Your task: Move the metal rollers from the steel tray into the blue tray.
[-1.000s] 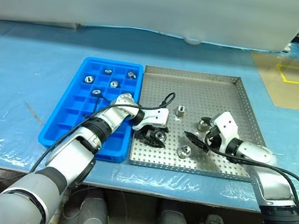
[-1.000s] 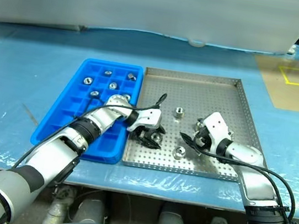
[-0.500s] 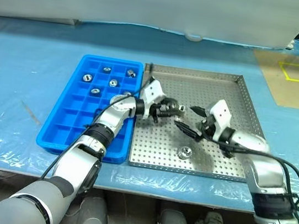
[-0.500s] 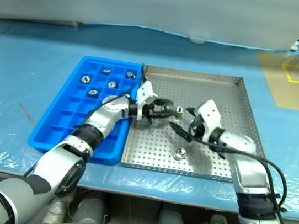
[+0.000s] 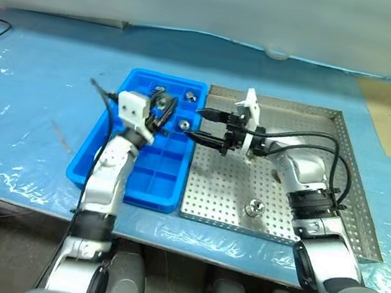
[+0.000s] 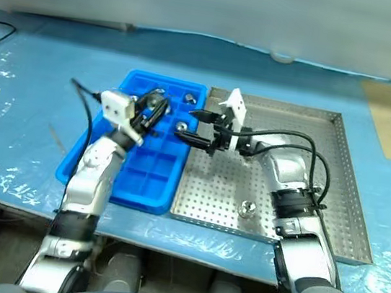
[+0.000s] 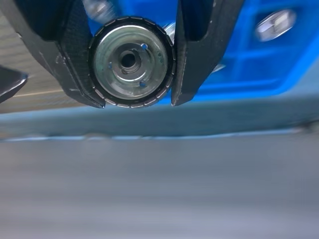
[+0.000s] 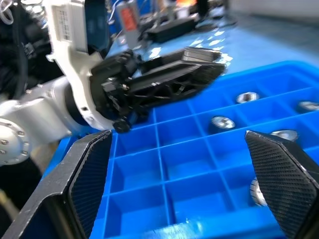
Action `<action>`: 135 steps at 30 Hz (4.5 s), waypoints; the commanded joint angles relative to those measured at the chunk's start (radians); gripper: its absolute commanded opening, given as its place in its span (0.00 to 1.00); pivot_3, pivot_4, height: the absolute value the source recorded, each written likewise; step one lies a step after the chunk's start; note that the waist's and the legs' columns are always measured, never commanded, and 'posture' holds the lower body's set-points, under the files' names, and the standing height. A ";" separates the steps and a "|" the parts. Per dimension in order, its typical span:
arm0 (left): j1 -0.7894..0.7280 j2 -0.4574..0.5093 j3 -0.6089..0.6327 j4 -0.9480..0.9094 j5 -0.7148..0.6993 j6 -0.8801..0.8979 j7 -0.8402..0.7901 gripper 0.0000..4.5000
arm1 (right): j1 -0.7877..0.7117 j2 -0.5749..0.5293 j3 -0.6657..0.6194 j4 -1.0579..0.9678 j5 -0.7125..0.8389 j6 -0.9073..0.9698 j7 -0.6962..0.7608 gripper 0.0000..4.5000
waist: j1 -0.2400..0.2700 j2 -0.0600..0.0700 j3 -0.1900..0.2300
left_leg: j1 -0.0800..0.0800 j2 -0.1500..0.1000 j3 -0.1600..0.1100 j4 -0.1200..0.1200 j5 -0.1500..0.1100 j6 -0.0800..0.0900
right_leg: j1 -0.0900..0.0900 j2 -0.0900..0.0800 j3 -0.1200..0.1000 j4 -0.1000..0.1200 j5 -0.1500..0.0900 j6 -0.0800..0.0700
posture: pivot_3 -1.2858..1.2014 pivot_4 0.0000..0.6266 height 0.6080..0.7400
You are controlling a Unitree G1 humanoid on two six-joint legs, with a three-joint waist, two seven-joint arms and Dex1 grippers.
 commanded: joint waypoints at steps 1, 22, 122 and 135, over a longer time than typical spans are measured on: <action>0.044 -0.009 0.057 -0.105 0.053 0.046 0.157 0.39 | -0.050 0.034 0.028 0.057 -0.022 -0.064 0.064 1.00 | 0.015 0.000 0.000 | -0.001 0.000 -0.001 0.000 0.000 -0.001 | 0.000 0.000 -0.001 0.000 0.000 0.000 | 0.71 0.24 1.00; -0.053 0.068 0.032 0.002 -0.033 0.131 0.138 0.39 | 0.019 0.048 0.045 0.039 -0.100 -0.095 0.076 1.00 | 0.140 0.000 0.001 | -0.014 0.000 -0.024 0.012 0.005 -0.008 | 0.000 0.000 -0.018 0.011 0.000 0.000 | 0.69 0.24 1.00; -0.264 -0.033 -0.048 0.219 -0.102 0.032 -0.222 0.41 | 0.024 -0.039 -0.009 -0.049 -0.025 -0.071 -0.071 1.00 | -0.039 -0.001 0.002 | -0.009 0.000 0.001 0.017 -0.005 0.012 | -0.001 -0.002 0.000 0.004 0.000 0.001 | 0.66 0.24 1.00; 0.184 0.083 0.015 -0.387 -0.104 0.265 0.000 0.41 | -0.145 0.135 0.058 0.309 -0.124 -0.262 0.131 1.00 | 0.119 0.001 0.004 | -0.017 0.001 -0.023 0.017 -0.002 -0.001 | 0.003 -0.002 -0.020 0.005 -0.001 -0.001 | 0.76 0.24 1.00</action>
